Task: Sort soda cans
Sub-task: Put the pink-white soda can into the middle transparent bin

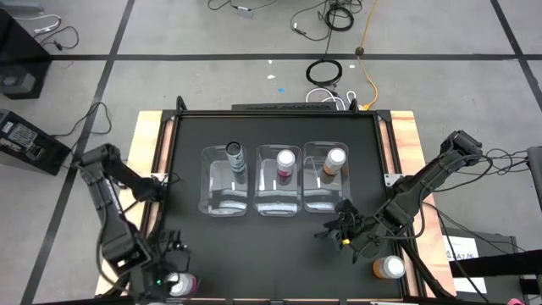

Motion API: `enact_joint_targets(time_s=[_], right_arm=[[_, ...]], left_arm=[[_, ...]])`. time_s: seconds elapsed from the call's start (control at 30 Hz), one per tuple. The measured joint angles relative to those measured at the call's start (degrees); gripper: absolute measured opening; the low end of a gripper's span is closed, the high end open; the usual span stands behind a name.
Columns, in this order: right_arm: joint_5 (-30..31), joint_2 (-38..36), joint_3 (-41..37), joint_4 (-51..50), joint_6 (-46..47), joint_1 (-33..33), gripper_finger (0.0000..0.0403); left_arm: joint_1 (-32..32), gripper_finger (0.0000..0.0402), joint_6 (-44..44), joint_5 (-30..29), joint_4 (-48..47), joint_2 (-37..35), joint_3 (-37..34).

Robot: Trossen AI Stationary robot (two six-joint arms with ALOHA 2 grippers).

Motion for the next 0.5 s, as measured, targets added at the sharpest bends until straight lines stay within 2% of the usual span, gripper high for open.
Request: enact_joint_targets(time_s=[0.3, 0.5], right_arm=[[0.02, 0.00, 0.00, 1.48, -0.13, -0.02, 0.0313], [0.26, 0.00, 0.00, 1.26, -2.44, -0.09, 0.0313]], left_arm=[[-2.59, 0.0329, -0.35, 0.75, 0.69, 0.97, 0.00], [-2.19, 0.0329, -0.62, 0.26, 8.02, 0.97, 0.00]])
